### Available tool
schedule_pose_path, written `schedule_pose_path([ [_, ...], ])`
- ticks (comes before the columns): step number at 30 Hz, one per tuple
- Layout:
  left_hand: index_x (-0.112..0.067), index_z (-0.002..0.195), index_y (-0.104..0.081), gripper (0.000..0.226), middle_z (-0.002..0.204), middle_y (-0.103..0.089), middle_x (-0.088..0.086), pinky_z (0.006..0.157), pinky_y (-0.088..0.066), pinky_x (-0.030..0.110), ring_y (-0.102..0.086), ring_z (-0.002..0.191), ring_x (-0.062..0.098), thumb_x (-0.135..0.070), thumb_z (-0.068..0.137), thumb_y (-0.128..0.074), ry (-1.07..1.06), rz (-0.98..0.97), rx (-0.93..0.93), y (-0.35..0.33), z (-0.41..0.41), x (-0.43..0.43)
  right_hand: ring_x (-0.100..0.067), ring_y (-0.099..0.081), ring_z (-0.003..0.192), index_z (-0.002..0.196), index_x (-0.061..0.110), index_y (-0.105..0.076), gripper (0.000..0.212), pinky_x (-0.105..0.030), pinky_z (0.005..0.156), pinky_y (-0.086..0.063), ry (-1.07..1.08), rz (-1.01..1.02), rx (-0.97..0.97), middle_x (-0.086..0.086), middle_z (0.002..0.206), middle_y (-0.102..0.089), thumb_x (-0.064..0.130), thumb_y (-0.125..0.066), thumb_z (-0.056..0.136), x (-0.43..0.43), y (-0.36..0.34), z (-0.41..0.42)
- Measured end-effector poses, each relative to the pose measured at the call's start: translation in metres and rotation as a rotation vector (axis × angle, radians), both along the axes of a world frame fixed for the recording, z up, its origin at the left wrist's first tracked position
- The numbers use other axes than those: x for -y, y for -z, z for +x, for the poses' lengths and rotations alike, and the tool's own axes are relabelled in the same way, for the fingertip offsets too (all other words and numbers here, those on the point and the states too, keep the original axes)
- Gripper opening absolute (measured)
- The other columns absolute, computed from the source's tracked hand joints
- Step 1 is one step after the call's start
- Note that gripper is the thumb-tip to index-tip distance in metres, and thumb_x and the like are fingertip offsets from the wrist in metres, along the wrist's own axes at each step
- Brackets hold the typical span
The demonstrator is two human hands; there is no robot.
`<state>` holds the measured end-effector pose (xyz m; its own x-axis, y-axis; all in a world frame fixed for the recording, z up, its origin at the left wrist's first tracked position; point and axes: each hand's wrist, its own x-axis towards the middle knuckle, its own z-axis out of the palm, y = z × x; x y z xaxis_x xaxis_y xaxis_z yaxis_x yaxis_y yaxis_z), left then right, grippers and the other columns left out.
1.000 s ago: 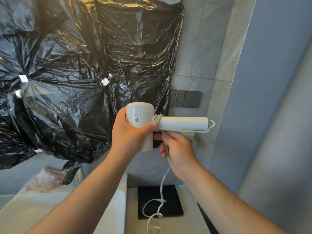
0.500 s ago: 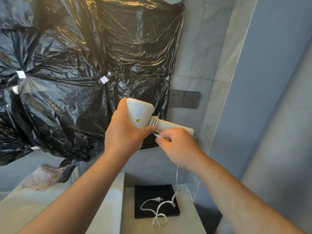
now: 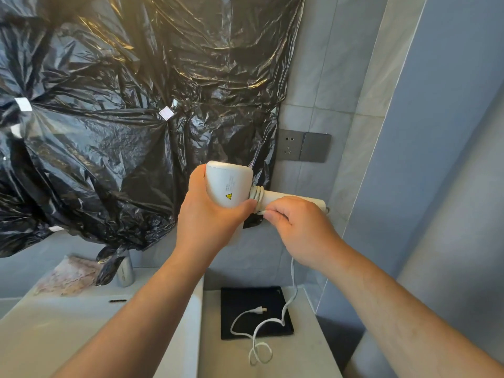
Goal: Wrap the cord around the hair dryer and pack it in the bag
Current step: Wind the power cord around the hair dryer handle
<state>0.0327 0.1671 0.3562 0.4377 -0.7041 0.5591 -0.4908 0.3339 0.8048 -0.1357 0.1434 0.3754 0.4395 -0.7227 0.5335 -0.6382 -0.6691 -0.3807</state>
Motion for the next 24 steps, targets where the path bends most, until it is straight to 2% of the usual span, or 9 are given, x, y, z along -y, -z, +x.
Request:
schedule_pose_path([
  [4,-0.035,0.117,-0.046,0.074,0.099,-0.054,-0.022,0.069,-0.047,0.024,-0.057,0.092,-0.002,-0.044,0.056,-0.087,-0.005,0.016,-0.087,0.020,-0.001,0.009,-0.010,-0.048,0.073,0.075,0.028,-0.054,0.021,-0.027,0.068,-0.037,-0.058,0.021,0.019,0.016,0.069,-0.049,0.022,-0.055,0.095,0.012,0.023,0.001],
  [7,-0.038,0.112,-0.043,0.076,0.101,-0.054,-0.020,0.065,-0.043,0.018,-0.055,0.090,-0.008,-0.045,0.051,-0.089,-0.022,0.039,-0.116,0.039,-0.006,0.011,-0.012,-0.052,0.080,0.079,0.019,-0.063,0.020,-0.031,0.074,-0.045,-0.086,0.009,0.005,0.009,0.078,-0.057,0.025,-0.053,0.095,0.019,0.043,-0.002],
  [11,-0.041,0.111,-0.037,0.079,0.096,-0.051,-0.022,0.063,-0.042,0.019,-0.053,0.086,-0.008,-0.048,0.053,-0.090,-0.079,0.117,-0.101,0.067,-0.020,0.010,-0.008,-0.053,0.095,0.099,0.018,-0.071,0.022,-0.022,0.087,-0.043,-0.104,0.057,-0.053,0.006,0.095,-0.067,0.027,-0.051,0.097,0.024,0.071,-0.017],
  [15,-0.030,0.119,-0.042,0.082,0.096,-0.052,-0.021,0.065,-0.045,0.021,-0.054,0.087,-0.006,-0.047,0.055,-0.090,-0.147,0.208,-0.151,0.091,-0.039,0.011,-0.013,-0.053,0.091,0.097,0.014,-0.073,0.026,-0.026,0.081,-0.044,-0.177,0.012,-0.044,0.000,0.092,-0.070,0.027,-0.050,0.093,0.028,0.095,-0.037],
  [19,-0.022,0.115,-0.052,0.082,0.098,-0.063,-0.005,0.068,-0.057,0.035,-0.066,0.087,0.013,-0.052,0.048,-0.089,-0.190,0.280,-0.161,0.110,-0.059,0.013,-0.018,-0.051,0.082,0.087,0.010,-0.070,0.035,-0.036,0.074,-0.047,-0.249,-0.014,-0.010,-0.001,0.081,-0.067,0.032,-0.044,0.092,0.030,0.120,-0.060],
  [21,-0.025,0.114,-0.048,0.079,0.096,-0.060,-0.009,0.067,-0.054,0.032,-0.063,0.085,0.009,-0.044,0.051,-0.091,-0.214,0.293,-0.138,0.116,-0.069,0.008,-0.015,-0.048,0.080,0.083,0.010,-0.068,0.038,-0.037,0.072,-0.045,-0.288,0.030,0.001,0.001,0.078,-0.064,0.035,-0.040,0.092,0.029,0.135,-0.069],
  [24,-0.026,0.113,-0.046,0.079,0.097,-0.058,-0.010,0.071,-0.054,0.035,-0.062,0.085,0.009,-0.040,0.051,-0.092,-0.222,0.295,-0.102,0.133,-0.079,0.000,-0.018,-0.050,0.080,0.085,0.010,-0.068,0.038,-0.037,0.070,-0.045,-0.303,0.042,0.020,0.000,0.078,-0.064,0.034,-0.039,0.092,0.027,0.158,-0.076],
])
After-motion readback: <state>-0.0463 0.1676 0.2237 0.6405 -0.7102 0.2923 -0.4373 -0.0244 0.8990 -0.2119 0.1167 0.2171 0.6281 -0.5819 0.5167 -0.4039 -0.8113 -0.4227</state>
